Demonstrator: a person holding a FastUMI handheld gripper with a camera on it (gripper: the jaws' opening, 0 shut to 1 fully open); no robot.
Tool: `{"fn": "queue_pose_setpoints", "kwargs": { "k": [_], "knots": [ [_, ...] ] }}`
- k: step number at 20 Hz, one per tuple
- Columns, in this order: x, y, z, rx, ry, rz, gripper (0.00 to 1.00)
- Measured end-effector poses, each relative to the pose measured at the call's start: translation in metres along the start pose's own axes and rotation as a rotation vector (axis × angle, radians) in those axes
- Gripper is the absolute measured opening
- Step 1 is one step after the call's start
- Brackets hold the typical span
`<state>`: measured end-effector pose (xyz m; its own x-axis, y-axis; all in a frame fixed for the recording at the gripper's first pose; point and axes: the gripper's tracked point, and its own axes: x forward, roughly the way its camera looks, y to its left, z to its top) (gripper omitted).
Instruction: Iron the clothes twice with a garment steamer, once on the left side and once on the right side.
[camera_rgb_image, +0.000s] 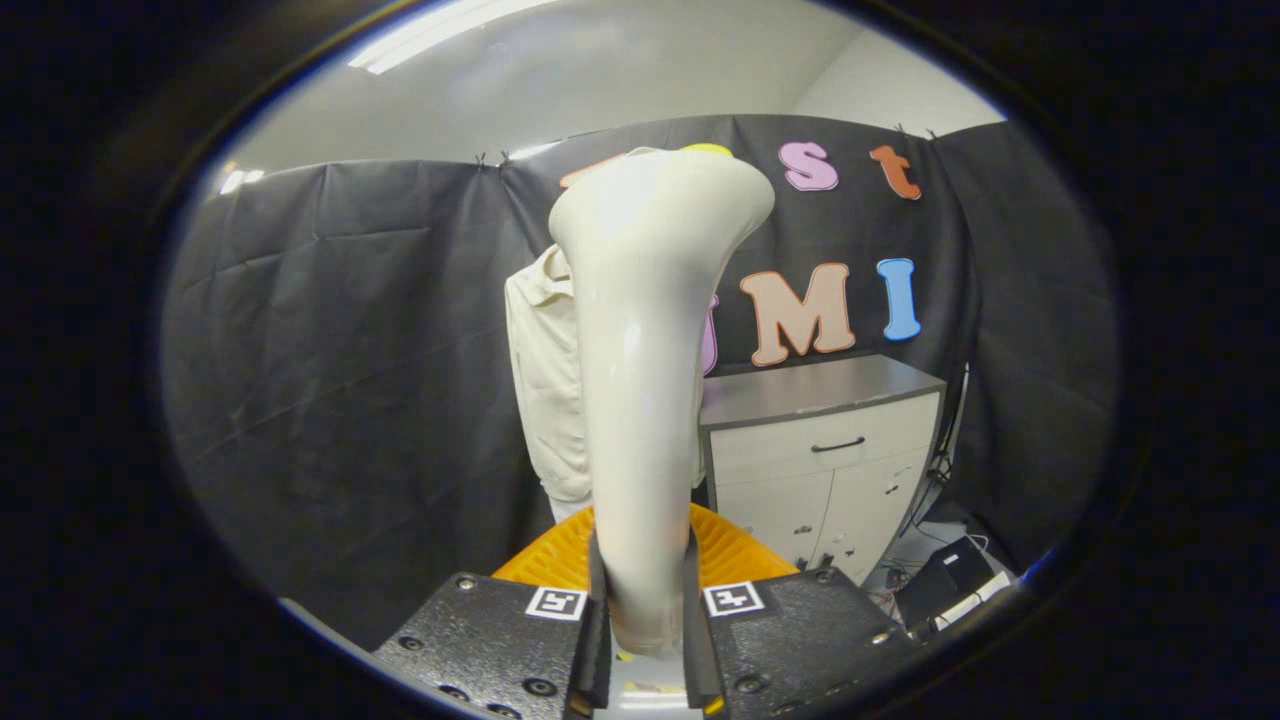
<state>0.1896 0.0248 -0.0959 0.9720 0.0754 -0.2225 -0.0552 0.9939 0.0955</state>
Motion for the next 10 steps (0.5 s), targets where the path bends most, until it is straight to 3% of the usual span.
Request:
{"fn": "queue_pose_setpoints", "kwargs": {
  "k": [10],
  "knots": [
    [0.0043,-0.0056,-0.0025,0.017,0.013,-0.004,0.29]
  ]
}}
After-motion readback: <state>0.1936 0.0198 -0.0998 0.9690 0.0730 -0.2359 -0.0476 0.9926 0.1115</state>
